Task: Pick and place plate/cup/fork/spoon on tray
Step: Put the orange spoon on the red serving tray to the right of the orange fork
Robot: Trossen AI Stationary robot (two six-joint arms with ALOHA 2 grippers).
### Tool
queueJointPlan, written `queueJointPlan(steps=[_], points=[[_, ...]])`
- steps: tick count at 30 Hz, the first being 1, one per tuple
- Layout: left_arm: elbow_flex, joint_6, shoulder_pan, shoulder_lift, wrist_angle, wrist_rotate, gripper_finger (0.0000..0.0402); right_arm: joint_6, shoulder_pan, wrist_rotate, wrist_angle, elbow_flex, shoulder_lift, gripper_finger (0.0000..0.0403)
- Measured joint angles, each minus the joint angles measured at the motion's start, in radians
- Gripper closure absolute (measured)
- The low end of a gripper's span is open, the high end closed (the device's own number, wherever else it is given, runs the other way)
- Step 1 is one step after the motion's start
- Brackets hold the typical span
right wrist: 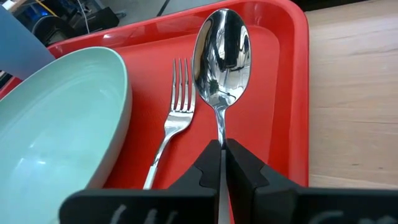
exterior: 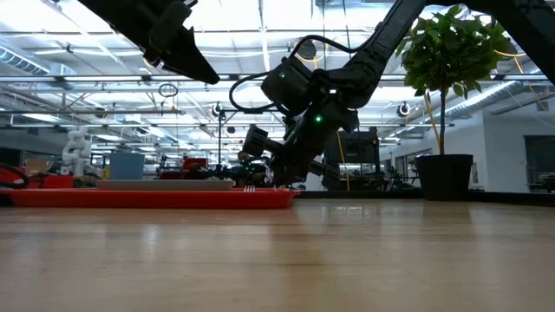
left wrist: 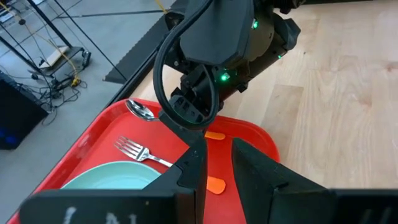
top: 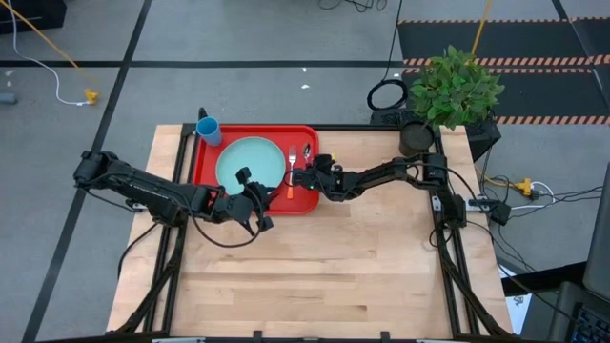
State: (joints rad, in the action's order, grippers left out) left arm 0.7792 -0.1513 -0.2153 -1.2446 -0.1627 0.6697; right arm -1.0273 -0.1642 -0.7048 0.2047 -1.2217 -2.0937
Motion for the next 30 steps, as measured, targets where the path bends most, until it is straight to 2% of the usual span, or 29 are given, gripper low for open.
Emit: queueJointPlan(steps=[9, 30], points=[[0.000, 0.009, 0.000, 0.000, 0.009, 0.000, 0.0325, -0.008, 0.004, 0.000, -0.001, 0.001, 0.000, 0.0387], [0.000, 0.022, 0.003, 0.000, 0.012, 0.000, 0.0325, -0.014, 0.016, -0.028, 0.051, 0.001, -0.034, 0.0385]])
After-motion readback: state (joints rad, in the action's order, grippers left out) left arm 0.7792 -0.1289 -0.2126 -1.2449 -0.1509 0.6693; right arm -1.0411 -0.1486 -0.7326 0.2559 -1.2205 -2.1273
